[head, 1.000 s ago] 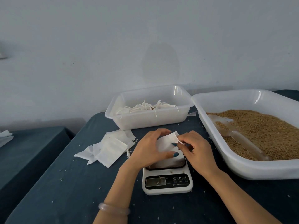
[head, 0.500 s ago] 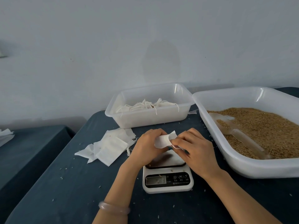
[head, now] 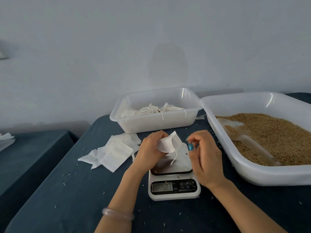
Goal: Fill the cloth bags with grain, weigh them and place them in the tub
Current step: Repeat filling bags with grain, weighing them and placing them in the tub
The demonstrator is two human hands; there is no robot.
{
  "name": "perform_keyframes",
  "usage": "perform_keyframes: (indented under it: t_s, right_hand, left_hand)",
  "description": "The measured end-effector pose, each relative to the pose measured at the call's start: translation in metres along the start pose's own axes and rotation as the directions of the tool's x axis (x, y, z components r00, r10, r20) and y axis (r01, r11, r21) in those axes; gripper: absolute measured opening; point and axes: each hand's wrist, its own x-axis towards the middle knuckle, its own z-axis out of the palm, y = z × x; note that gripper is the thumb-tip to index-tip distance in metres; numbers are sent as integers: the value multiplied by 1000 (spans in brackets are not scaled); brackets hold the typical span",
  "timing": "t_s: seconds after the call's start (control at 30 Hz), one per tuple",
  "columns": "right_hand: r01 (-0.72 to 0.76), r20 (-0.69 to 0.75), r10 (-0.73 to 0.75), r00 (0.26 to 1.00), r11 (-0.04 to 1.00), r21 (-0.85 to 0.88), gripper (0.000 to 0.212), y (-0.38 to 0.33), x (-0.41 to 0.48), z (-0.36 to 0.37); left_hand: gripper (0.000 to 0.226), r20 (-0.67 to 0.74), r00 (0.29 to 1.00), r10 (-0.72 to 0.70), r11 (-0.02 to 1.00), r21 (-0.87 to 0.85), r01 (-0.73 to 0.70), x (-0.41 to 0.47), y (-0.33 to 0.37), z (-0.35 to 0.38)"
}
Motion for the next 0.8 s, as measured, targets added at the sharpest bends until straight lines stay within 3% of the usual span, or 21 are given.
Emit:
perform_keyframes:
  t_s: [0.13,0.23,0.3,0.37,0.43,0.5,0.53,0.6,0.67,0.8]
  right_hand:
    - [144,30,-142,989,985,-92,10,-30,16,-3]
    - [225,99,-205,974,935,-275,11,-40,57,-21]
    - [95,139,-51,989,936,-340,14,-32,91,-39]
    - [-96,213,196,957,909,-405,18,-10,119,-59]
    - [-246,281,492,824,757,-606,28,25,138,-81]
    - [-321,260,767,587,515,-795,37,54,145,-99]
    - [-285,253,848,467,415,-864,38,65,143,-104]
    - [-139,282,914,293,332,-933,42,80,128,-108]
    - [-73,313,925,215,335,-939,47,93,109,-106]
    - [25,314,917,245,318,-948,51,116,94,-101]
  left_hand:
    - [36,-14,1000,11,1000,-18,-11,1,-2,2]
    - [35,-58,998,21,998,-58,-25,0,-2,3]
    - [37,-52,999,-5,998,-67,1,0,-2,2]
    - [41,-51,998,-39,997,-70,36,-1,-3,1]
    - [43,-60,997,-55,996,-72,51,-1,-4,0]
    - [43,-67,996,-62,996,-70,57,-1,-4,0]
    - [43,-72,995,-64,996,-70,59,-1,-4,1]
    - [44,-82,994,-66,996,-66,60,-1,-5,1]
    - [44,-86,994,-71,996,-56,66,-1,-6,1]
    - [44,-83,994,-74,996,-48,71,-2,-8,2]
